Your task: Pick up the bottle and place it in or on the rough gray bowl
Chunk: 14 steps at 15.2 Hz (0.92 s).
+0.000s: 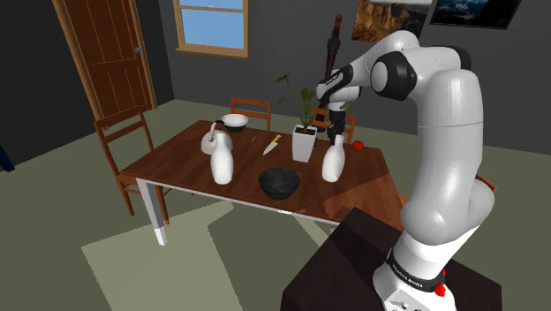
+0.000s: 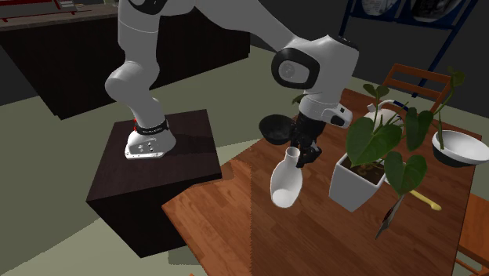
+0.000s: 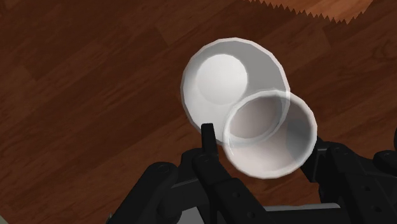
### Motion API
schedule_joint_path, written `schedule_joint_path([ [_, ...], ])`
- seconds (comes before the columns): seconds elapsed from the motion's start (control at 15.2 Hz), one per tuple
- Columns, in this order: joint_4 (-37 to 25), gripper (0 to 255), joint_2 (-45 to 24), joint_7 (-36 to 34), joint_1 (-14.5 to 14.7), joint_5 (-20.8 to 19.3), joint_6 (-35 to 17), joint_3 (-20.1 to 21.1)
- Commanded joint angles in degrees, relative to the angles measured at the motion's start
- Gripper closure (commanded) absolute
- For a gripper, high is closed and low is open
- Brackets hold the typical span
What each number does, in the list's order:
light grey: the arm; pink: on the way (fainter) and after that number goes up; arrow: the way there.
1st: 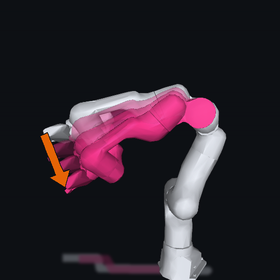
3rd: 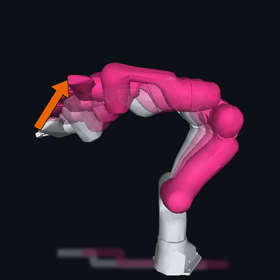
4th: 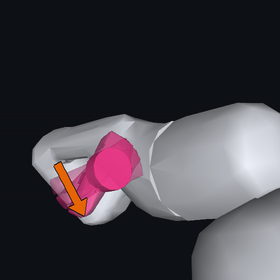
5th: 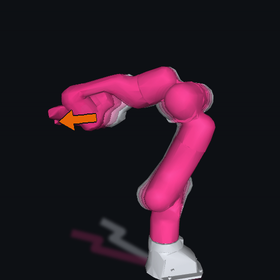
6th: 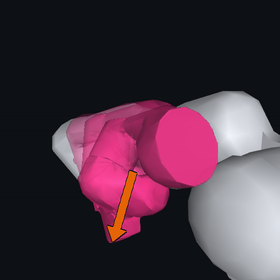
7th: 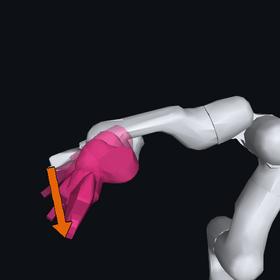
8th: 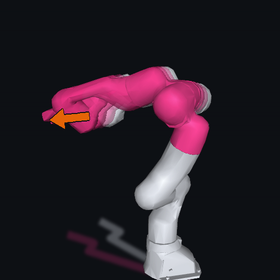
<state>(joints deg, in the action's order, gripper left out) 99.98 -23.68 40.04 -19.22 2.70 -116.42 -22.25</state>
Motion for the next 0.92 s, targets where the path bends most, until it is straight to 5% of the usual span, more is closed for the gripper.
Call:
schedule_joint_path([
  [0.0, 0.0, 255, 0.0, 0.0, 0.0, 0.0, 0.0, 0.0],
  [0.86, -5.2, 255, 3.6, -0.2, 0.4, -1.4, 8.6, -0.7],
])
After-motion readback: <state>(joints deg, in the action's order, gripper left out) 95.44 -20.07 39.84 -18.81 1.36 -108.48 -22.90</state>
